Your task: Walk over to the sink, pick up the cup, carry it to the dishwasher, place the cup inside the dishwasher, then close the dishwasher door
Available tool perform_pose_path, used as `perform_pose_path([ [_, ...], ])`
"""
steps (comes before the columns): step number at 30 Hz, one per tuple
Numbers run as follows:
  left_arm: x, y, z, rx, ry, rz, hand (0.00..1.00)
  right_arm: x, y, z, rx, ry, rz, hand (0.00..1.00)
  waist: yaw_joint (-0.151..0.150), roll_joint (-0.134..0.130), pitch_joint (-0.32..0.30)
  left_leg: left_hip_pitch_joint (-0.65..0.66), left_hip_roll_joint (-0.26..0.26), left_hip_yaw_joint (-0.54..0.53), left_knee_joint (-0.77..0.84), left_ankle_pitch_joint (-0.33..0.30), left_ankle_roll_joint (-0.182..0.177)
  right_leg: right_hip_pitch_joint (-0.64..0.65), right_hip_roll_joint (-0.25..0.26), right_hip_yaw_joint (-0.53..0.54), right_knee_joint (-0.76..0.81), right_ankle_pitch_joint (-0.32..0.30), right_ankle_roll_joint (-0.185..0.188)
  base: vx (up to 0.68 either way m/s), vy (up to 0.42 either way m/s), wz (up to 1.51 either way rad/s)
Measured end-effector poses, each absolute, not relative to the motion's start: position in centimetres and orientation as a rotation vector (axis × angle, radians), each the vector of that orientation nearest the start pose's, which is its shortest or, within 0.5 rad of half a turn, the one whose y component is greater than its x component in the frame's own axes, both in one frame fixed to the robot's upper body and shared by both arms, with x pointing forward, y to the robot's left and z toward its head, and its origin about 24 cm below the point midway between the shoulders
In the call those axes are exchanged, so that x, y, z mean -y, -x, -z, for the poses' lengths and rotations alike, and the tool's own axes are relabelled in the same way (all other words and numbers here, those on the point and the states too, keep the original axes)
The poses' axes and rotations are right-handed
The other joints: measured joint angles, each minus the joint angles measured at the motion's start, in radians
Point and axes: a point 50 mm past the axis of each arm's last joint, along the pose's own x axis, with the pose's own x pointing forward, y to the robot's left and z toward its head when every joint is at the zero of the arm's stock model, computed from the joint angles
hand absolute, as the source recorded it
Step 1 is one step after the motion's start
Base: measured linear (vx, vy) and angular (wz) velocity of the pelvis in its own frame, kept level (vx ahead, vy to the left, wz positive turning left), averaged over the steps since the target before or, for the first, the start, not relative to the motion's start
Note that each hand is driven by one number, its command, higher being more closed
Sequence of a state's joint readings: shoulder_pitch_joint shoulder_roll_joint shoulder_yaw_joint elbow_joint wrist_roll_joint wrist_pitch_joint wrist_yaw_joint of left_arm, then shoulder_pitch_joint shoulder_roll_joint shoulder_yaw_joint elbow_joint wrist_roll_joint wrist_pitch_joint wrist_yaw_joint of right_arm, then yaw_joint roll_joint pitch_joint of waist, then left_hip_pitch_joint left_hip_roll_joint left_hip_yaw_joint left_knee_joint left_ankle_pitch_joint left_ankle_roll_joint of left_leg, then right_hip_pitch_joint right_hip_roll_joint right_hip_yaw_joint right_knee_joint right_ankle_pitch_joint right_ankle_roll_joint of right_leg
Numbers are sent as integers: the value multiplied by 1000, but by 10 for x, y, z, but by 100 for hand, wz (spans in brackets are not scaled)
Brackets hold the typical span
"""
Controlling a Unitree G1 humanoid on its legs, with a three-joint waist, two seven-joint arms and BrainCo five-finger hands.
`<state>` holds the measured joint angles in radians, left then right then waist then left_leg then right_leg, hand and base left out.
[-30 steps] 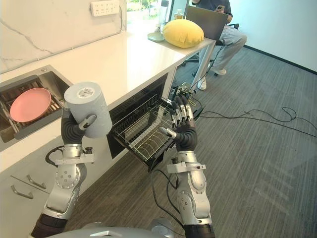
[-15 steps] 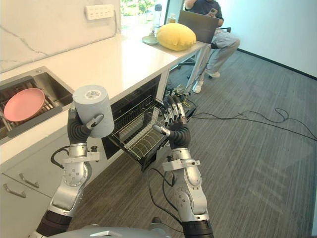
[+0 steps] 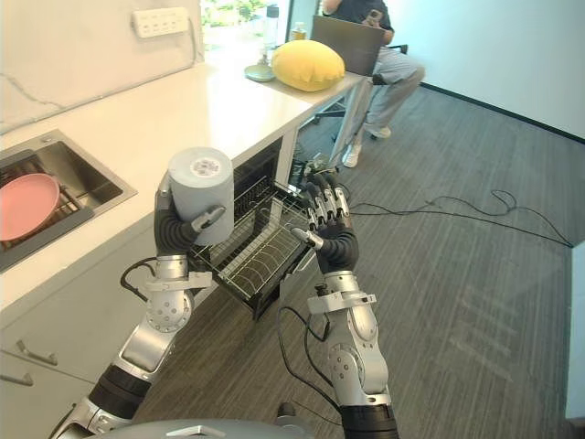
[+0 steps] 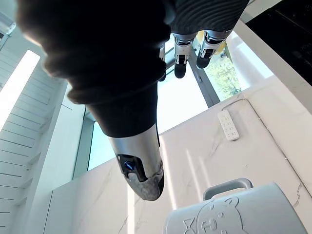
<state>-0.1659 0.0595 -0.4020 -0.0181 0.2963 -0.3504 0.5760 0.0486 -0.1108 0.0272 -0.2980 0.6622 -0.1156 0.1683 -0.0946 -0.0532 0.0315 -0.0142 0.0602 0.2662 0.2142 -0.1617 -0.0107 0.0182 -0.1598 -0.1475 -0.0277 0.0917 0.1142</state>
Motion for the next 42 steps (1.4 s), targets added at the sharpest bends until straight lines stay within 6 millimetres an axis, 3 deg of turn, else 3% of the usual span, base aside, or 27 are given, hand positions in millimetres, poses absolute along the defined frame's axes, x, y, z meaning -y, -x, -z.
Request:
perform_pose_path([
  [6, -65, -246, -115, 687, -229, -95, 100, 155, -235, -111, 357, -554, -262, 0, -10, 2, -5, 78, -22, 17, -139, 52, 5, 11, -5, 1, 5, 4, -1, -49, -5, -5],
  [13, -56, -247, -98, 663, -362, -92, 100, 147, -235, -112, 326, -579, -310, 0, -22, 14, -14, 144, -23, 36, -298, 144, -14, -5, 19, 6, 4, 7, 4, -7, -37, -6],
  [22, -54, -248, -83, 629, -486, -95, 100, 132, -232, -119, 302, -620, -367, 0, -21, 19, -16, 156, -26, 37, -299, 144, -6, 8, 17, 21, 2, 18, 15, -36, -2, -1],
  [30, -48, -246, -74, 600, -530, -65, 100, 121, -230, -113, 227, -581, -435, 0, -25, 45, -19, 153, -25, 37, -301, 162, -17, 2, 25, 25, -2, 17, 14, -35, -29, -2],
  [42, -40, -242, -66, 597, -568, -13, 100, 113, -233, -88, 54, -554, -430, 0, -19, 38, -39, 139, -35, 33, -301, 194, -10, -21, 19, 24, 4, 9, 13, -5, -2, 0],
])
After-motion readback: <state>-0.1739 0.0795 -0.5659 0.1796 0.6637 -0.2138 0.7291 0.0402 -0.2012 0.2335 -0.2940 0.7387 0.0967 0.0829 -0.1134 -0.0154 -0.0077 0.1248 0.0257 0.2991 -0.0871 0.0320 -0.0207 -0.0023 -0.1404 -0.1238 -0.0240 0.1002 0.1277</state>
